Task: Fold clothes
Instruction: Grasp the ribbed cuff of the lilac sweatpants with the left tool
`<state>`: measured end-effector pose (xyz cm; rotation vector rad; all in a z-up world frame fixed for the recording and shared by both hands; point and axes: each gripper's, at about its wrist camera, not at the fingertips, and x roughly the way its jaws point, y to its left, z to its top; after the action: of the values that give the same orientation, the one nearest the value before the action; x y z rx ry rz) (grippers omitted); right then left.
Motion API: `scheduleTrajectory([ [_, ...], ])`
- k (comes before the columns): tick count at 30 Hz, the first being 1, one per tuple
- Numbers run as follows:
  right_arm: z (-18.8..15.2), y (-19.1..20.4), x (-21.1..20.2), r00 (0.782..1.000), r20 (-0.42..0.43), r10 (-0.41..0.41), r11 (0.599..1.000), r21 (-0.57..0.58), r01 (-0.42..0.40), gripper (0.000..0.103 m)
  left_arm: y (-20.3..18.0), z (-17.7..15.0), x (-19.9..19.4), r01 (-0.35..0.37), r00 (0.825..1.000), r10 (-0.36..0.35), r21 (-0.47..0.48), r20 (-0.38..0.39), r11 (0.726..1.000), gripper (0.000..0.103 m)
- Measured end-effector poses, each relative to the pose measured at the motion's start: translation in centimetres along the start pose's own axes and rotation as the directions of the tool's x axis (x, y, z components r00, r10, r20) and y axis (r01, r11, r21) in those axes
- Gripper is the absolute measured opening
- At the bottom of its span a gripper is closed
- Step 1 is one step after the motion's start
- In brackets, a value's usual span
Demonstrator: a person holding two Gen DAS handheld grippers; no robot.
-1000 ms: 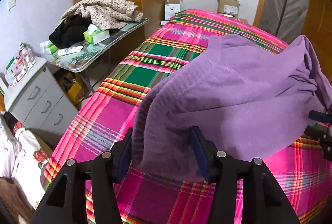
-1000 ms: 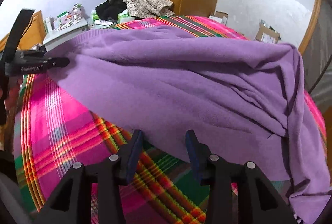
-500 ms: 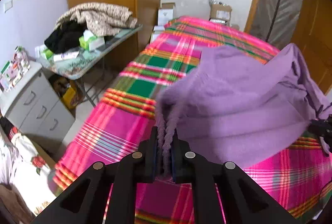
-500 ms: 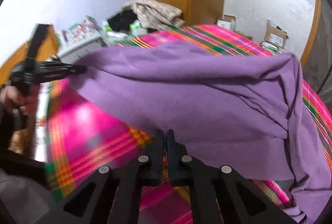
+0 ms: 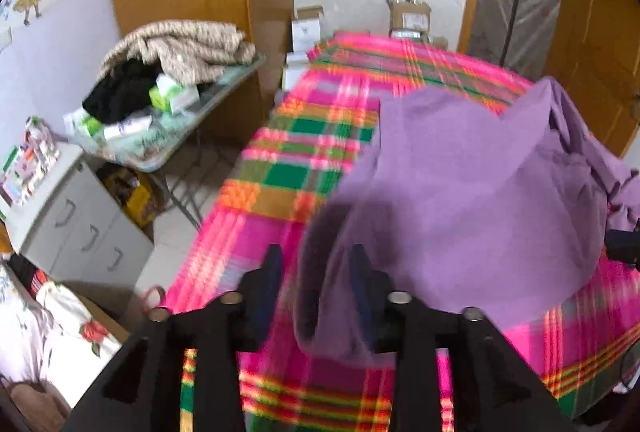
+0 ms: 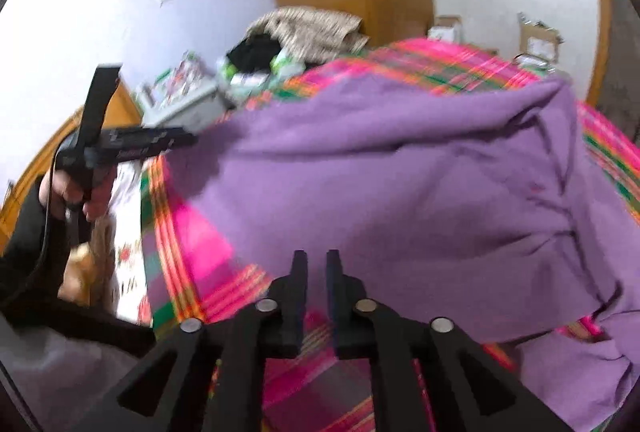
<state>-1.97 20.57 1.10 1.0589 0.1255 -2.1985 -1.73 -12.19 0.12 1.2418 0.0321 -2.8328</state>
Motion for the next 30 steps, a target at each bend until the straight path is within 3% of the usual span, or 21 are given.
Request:
scheduleTrajectory([
  [4,0.4,-1.7,0.2,0.999,0.031,-0.014,0.997,0.073,0.012,0.018,-1.0,3.6,1.6,0.02,1.0,-0.021,0.035,0.013,0.999,0.058],
  [7,0.4,-2.3,0.6,0.999,0.033,-0.011,0.996,0.094,0.008,0.018,-3.2,6.5,5.2,0.058,0.998,-0.055,0.09,-0.029,0.994,0.058],
  [12,0.5,-3.6,0.8,0.998,0.041,-0.049,0.991,0.126,0.043,0.018,-5.9,9.5,11.1,0.106,0.99,-0.095,0.096,-0.107,0.99,0.058],
  [17,0.5,-5.1,0.6,0.994,0.046,-0.096,0.98,0.177,0.086,0.018,-7.9,11.4,15.6,0.117,0.981,-0.099,0.106,-0.166,0.987,0.058],
  [22,0.4,-6.7,1.2,0.994,0.041,-0.104,0.973,0.212,0.093,0.018,-8.9,11.9,17.0,0.127,0.98,-0.104,0.133,-0.167,0.983,0.057],
  [25,0.5,-7.1,1.4,0.994,0.037,-0.101,0.972,0.215,0.091,0.018,-9.2,12.1,17.2,0.14,0.981,-0.117,0.144,-0.156,0.98,0.045],
  [27,0.5,-7.3,1.5,0.994,0.039,-0.101,0.973,0.213,0.091,0.018,-9.8,12.3,17.2,0.146,0.981,-0.121,0.165,-0.149,0.975,0.029],
  [30,0.5,-7.5,1.5,0.994,0.042,-0.102,0.972,0.218,0.09,0.018,-10.2,12.3,17.2,0.134,0.984,-0.108,0.192,-0.139,0.972,0.025],
])
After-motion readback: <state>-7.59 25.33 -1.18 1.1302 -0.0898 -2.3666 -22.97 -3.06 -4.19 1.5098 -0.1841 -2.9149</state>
